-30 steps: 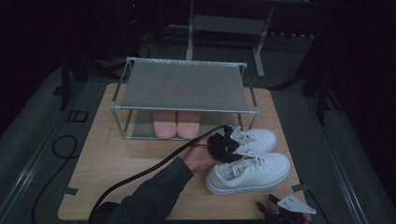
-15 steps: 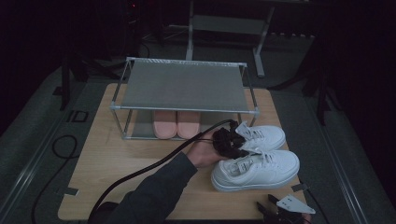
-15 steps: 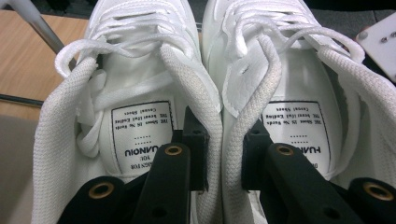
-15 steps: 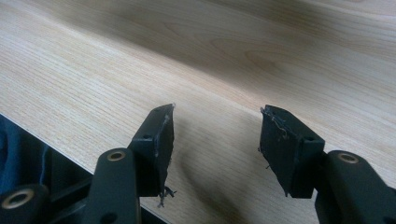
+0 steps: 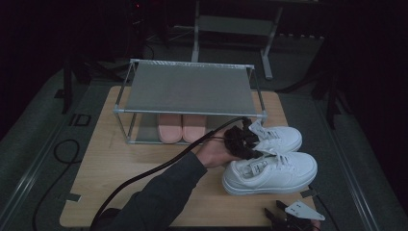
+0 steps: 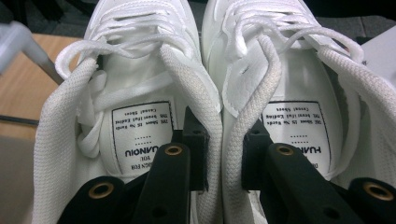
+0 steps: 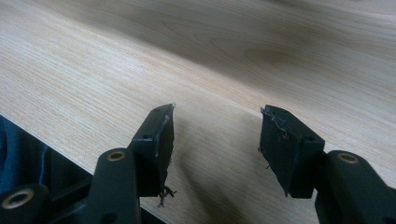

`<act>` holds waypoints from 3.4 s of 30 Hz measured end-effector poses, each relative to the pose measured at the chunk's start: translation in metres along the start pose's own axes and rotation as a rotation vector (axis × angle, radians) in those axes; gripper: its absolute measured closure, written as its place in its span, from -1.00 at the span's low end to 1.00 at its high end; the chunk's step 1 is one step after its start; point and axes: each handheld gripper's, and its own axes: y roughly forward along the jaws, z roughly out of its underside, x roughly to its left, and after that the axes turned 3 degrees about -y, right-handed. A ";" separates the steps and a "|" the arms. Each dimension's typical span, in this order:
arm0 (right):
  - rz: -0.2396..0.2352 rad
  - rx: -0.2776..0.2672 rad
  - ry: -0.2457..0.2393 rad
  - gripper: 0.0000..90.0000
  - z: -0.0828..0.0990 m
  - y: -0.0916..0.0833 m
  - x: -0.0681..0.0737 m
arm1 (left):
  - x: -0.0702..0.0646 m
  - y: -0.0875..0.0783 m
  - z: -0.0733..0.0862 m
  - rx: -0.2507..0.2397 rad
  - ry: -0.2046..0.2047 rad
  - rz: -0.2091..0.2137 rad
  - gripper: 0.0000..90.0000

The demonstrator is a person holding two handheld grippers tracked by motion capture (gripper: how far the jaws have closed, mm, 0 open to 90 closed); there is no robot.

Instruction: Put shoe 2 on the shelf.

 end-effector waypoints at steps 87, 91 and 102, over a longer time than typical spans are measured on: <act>-0.001 0.003 0.007 -0.03 0.000 0.001 -0.001 | 0.073 -0.082 -0.064 -0.029 -0.091 -0.172 0.72; -0.002 0.003 0.008 -0.03 0.000 0.001 -0.001 | 0.076 -0.083 -0.064 -0.022 -0.094 -0.187 0.72; -0.002 0.002 0.007 -0.03 0.000 0.001 -0.001 | 0.090 -0.084 -0.061 -0.034 -0.129 -0.210 0.72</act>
